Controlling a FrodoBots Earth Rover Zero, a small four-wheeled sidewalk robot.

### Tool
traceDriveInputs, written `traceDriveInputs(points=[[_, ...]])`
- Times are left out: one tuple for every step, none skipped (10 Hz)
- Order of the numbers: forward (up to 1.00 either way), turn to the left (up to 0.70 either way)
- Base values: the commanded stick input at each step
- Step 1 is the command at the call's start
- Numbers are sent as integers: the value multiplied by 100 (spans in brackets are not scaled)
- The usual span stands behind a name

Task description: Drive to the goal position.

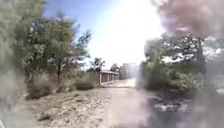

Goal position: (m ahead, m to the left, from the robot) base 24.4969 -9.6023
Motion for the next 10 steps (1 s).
traceDriveInputs(points=[[70,0],[70,0],[70,0],[70,0],[70,0],[70,0],[70,0],[70,0],[70,0],[70,0]])
